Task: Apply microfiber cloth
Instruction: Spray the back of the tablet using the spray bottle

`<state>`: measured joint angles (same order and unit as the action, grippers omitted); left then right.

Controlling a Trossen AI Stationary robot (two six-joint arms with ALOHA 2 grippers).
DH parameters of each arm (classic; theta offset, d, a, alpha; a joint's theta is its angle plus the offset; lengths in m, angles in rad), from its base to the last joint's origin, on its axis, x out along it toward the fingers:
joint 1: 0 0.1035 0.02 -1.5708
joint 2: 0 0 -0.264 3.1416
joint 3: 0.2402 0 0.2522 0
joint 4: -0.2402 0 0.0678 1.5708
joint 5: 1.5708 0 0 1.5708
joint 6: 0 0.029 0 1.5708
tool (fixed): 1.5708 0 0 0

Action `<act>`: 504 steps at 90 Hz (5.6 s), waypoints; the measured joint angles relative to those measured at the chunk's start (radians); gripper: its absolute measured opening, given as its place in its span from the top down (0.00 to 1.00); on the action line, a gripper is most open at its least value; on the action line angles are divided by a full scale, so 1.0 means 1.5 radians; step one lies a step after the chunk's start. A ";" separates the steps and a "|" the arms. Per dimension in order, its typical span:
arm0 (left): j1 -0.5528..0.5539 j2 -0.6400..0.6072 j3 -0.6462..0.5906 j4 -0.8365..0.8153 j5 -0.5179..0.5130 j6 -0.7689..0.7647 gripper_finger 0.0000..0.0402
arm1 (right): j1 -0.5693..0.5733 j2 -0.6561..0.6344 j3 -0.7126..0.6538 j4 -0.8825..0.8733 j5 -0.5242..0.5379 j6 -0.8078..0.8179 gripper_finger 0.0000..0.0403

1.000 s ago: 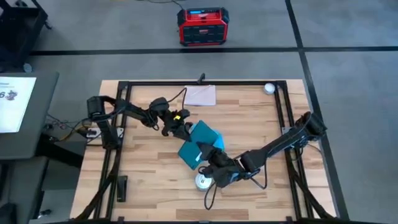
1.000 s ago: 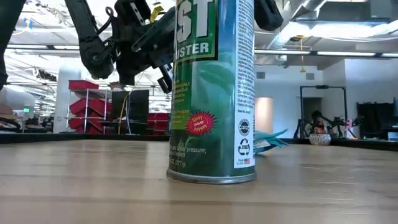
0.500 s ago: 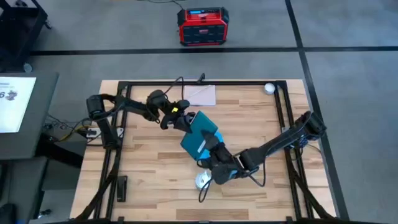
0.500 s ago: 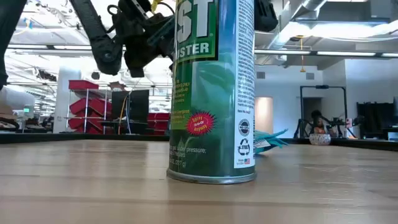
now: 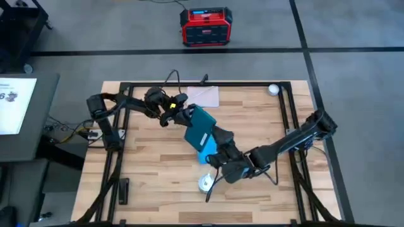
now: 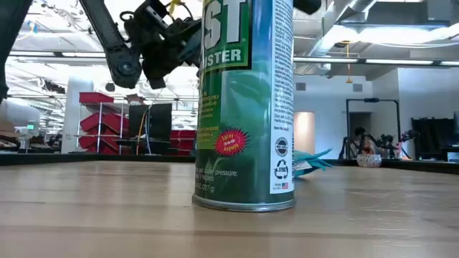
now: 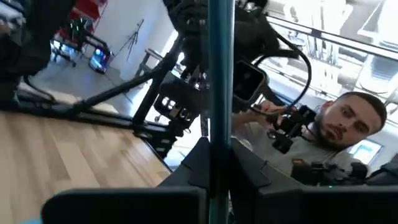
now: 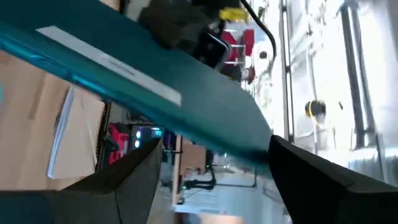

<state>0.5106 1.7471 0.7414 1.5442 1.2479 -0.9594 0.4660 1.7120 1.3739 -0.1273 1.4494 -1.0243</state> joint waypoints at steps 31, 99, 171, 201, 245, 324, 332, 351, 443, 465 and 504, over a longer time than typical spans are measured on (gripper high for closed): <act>0.080 -0.087 -0.050 0.017 0.006 0.051 0.99 | 0.040 -0.120 0.000 -0.088 0.076 0.136 0.32; 0.151 -0.238 -0.119 -0.591 -0.202 0.720 0.99 | 0.085 -0.284 -0.183 -0.562 -0.045 1.258 0.56; -0.025 -0.292 -0.118 -0.665 -0.461 0.803 0.99 | 0.117 -0.111 -0.190 0.113 -0.500 1.003 1.00; -0.058 -0.292 -0.117 -0.676 -0.521 0.819 0.99 | 0.131 -0.112 -0.190 0.112 -0.569 1.094 1.00; -0.056 -0.292 -0.117 -0.667 -0.523 0.807 0.99 | 0.091 -0.066 -0.189 0.158 -0.616 1.076 1.00; -0.204 -0.310 -0.118 -0.661 -0.770 0.773 0.99 | 0.065 -0.077 -0.087 -0.014 -0.603 0.956 1.00; -0.242 -0.324 -0.139 -0.656 -0.850 0.768 0.99 | 0.062 -0.078 -0.062 -0.057 -0.603 0.958 1.00; -0.283 -0.455 -0.276 -0.588 -0.934 0.695 0.99 | 0.055 -0.077 -0.055 -0.082 -0.616 0.966 1.00; -0.376 -0.289 -0.234 -0.435 -0.960 0.654 0.99 | -0.041 0.062 0.286 -0.524 -0.778 0.992 1.00; -0.420 -0.297 -0.234 -0.444 -1.021 0.679 0.99 | -0.041 0.103 0.339 -0.561 -0.817 1.019 1.00; -0.441 -0.298 -0.317 -0.332 -1.073 0.643 0.99 | -0.047 0.117 0.369 -0.565 -0.827 1.027 1.00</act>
<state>-0.1513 1.2995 0.2663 1.0467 -0.3620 0.0054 0.3952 1.8877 1.9278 -0.9741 0.2092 0.5156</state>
